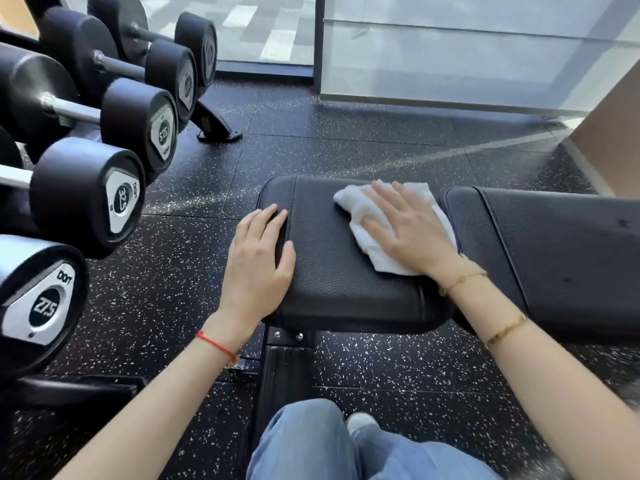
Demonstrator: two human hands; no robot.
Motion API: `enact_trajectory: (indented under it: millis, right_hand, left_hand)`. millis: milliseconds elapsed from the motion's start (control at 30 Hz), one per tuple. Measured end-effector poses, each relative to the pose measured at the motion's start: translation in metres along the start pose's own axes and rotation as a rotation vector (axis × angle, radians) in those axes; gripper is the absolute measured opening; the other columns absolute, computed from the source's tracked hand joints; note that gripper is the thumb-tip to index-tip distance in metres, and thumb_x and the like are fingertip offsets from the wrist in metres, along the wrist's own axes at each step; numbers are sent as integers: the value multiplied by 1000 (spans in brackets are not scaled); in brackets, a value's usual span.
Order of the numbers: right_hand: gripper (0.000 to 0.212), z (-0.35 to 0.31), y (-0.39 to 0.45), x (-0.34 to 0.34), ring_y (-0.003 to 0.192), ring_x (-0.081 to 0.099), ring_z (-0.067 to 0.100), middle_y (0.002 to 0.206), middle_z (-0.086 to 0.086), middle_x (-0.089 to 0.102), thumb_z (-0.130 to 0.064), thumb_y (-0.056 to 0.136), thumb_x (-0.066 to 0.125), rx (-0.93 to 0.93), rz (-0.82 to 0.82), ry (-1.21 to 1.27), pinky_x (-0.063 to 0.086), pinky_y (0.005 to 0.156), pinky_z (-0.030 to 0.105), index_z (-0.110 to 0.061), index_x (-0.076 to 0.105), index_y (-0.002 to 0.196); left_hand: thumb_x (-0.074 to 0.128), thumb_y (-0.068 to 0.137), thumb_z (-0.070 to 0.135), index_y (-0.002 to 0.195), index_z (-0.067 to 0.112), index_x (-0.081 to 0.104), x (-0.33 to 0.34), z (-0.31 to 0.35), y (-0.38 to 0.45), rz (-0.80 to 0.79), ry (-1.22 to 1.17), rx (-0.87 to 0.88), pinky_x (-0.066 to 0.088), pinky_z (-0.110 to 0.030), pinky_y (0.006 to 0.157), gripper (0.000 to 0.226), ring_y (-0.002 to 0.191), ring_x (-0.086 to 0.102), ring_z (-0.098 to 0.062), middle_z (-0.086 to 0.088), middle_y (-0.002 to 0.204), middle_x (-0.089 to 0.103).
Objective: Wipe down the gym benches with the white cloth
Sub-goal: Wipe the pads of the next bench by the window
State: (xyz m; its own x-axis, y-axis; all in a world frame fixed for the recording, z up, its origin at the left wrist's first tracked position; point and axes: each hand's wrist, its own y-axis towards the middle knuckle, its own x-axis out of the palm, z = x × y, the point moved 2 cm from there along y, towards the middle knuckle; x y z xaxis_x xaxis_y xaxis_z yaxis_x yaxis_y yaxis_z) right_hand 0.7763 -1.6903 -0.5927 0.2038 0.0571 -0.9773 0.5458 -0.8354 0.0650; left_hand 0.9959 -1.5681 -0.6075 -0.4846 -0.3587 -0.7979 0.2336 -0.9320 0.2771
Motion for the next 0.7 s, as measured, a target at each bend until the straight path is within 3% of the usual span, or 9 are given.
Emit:
enact_trajectory:
  millis: [133, 233, 467, 567, 700]
  right_hand:
    - [61, -13, -79, 6, 152, 17, 20, 163, -5, 24, -55, 101, 36, -235, 118, 0, 14, 124, 42, -29, 31, 155]
    - [65, -16, -124, 19, 151, 21, 24, 164, -3, 24, -58, 100, 43, -343, 219, -145, 22, 121, 49, -26, 31, 155]
    - [64, -55, -120, 49, 139, 45, 31, 155, 3, 42, -62, 99, 43, -354, 522, -413, 37, 112, 51, -22, 43, 150]
    - [63, -79, -110, 60, 138, 46, 31, 155, 4, 42, -62, 101, 39, -412, 541, -465, 40, 110, 52, -23, 42, 151]
    - [67, -47, -121, 55, 136, 48, 29, 153, 4, 45, -65, 97, 44, -353, 607, -451, 42, 108, 47, -23, 44, 149]
  left_hand:
    - [46, 97, 27, 144, 9, 46, 1, -1, -1, 4, 20, 16, 22, -42, 122, 50, 144, 29, -24, -6, 152, 41]
    - [49, 97, 22, 143, 11, 47, 0, -1, -1, 16, -8, 34, 22, -43, 122, 48, 144, 28, -25, -7, 151, 42]
    - [49, 95, 13, 133, 12, 58, 0, -2, 0, -3, -61, 113, 21, -31, 120, 39, 139, 35, -23, -7, 142, 50]
    - [48, 95, 13, 132, 10, 58, 1, -3, 2, -7, -37, 125, 21, -26, 118, 39, 137, 38, -24, -8, 140, 51]
    - [48, 95, 14, 132, 11, 58, 1, -4, 4, -18, -33, 124, 21, -24, 116, 39, 136, 39, -23, -8, 141, 50]
